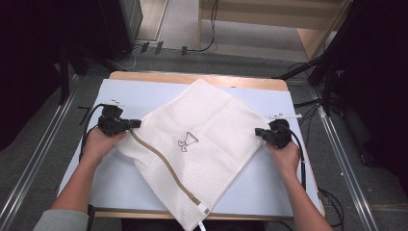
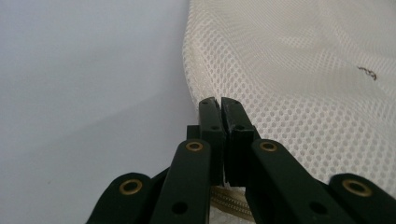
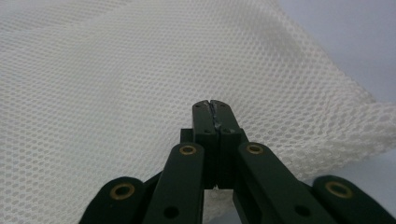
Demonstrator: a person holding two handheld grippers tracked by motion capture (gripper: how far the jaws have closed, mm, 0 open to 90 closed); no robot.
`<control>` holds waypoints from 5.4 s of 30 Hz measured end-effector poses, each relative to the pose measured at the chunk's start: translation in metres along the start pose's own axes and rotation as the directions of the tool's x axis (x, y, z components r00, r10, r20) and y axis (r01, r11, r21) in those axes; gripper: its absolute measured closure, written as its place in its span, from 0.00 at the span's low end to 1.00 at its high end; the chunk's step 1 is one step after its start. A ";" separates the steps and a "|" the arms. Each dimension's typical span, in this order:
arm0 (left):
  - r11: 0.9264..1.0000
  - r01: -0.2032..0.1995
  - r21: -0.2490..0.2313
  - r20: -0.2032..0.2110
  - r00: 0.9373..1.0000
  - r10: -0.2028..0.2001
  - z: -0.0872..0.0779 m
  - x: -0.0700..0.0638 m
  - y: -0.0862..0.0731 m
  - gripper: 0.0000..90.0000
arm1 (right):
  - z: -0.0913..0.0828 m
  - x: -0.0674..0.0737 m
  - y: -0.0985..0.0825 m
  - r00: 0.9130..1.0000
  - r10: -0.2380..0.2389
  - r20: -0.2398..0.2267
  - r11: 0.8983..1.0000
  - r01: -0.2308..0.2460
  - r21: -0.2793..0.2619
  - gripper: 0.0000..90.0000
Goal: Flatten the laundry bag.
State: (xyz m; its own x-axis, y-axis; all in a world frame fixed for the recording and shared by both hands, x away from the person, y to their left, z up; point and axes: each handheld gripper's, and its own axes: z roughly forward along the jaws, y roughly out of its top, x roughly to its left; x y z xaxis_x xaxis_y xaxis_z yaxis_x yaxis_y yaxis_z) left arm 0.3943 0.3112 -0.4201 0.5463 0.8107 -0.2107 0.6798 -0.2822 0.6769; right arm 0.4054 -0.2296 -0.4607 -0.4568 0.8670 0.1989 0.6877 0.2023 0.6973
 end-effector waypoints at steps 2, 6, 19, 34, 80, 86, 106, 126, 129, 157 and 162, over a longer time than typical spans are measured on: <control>0.999 0.033 -0.005 0.018 0.999 -0.033 -0.005 -0.001 -0.007 1.00 | 0.004 -0.002 0.003 1.000 -0.003 -0.001 1.000 0.003 0.018 1.00; 0.999 0.032 0.031 0.021 0.999 -0.033 -0.011 -0.008 -0.019 1.00 | 0.012 -0.005 0.007 1.000 -0.001 -0.001 1.000 0.001 0.007 1.00; 0.998 0.056 0.019 0.034 0.998 -0.056 -0.009 -0.004 -0.013 0.62 | 0.004 0.006 0.012 1.000 -0.019 0.005 1.000 0.019 -0.011 0.71; 1.000 -0.010 0.011 0.048 0.999 0.009 0.016 -0.007 0.017 0.51 | -0.034 0.045 -0.033 0.995 -0.038 -0.092 0.999 0.034 -0.040 0.58; 0.993 -0.024 0.114 0.072 0.997 0.016 0.074 -0.002 0.028 0.96 | -0.009 0.066 -0.051 0.994 -0.095 0.052 0.995 0.094 0.022 0.91; 0.997 0.011 0.070 0.097 0.995 -0.018 0.063 -0.008 0.027 0.97 | -0.009 0.057 -0.042 1.000 -0.015 -0.011 0.998 0.015 0.061 0.99; 0.999 0.042 -0.005 0.079 0.996 -0.041 0.021 -0.014 0.014 0.97 | 0.007 0.033 0.011 1.000 0.003 -0.017 1.000 -0.003 -0.010 0.99; 0.993 0.121 -0.012 0.048 0.992 -0.120 0.015 -0.007 -0.007 0.96 | 0.041 0.033 0.043 0.999 -0.030 -0.042 1.000 0.030 0.003 0.99; 0.992 0.123 0.018 0.035 0.992 -0.124 0.021 -0.006 -0.008 0.96 | 0.045 0.030 0.045 0.999 -0.029 -0.041 1.000 0.028 -0.013 0.98; 0.996 0.060 0.073 -0.026 0.998 -0.059 0.002 -0.018 -0.033 0.54 | -0.013 0.060 -0.020 0.994 -0.083 -0.076 0.995 0.078 -0.060 0.61; 0.992 0.083 0.099 -0.009 0.997 -0.082 0.009 -0.006 -0.035 0.56 | -0.005 0.063 -0.029 0.990 -0.099 -0.096 0.995 0.099 -0.001 0.61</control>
State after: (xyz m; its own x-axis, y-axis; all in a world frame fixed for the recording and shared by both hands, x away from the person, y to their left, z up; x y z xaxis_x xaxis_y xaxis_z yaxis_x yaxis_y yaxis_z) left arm 0.3716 0.3122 -0.4486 0.4844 0.8355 -0.2596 0.7677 -0.2636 0.5841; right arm 0.3536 -0.1834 -0.4652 -0.5748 0.7949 0.1942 0.6381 0.2869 0.7144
